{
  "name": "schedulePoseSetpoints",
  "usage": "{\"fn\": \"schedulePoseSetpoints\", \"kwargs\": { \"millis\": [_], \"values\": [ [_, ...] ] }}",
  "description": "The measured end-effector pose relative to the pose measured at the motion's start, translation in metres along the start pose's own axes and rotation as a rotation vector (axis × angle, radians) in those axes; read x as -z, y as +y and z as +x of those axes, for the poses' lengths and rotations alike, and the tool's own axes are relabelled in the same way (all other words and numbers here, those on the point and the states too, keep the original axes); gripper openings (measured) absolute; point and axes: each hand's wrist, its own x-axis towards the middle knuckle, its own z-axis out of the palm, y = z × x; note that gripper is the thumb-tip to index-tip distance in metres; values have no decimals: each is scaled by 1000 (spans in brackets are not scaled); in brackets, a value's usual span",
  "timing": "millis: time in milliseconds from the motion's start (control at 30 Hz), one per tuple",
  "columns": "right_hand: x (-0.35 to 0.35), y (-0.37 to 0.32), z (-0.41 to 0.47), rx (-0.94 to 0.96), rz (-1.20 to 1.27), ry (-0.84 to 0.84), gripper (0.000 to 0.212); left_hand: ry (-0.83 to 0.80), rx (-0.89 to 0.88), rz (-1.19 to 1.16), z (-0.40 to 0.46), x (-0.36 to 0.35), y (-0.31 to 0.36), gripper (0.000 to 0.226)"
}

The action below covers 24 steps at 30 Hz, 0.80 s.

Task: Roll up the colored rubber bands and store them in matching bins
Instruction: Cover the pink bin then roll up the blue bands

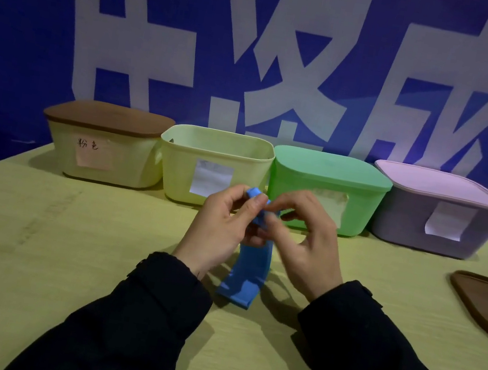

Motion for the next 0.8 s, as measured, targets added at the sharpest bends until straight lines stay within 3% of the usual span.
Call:
{"fn": "schedulePoseSetpoints", "kwargs": {
  "millis": [133,267,400,533,667,800],
  "values": [
    [9,3,5,-128,130,47,17,6,-35,-13,1,4,3,14],
    [16,4,7,-208,361,-179,33,-69,-159,160,-1,4,1,12],
    [15,1,8,-276,461,-163,21,-37,-213,137,-2,3,2,19],
    [17,2,9,-320,468,-90,5,17,-182,151,-2,4,5,8],
    [14,-4,8,-329,464,-94,12,5,-183,110,-3,2,6,10],
    [14,-8,9,-353,506,-135,21,20,-158,70,-2,0,4,28]
  ]
}}
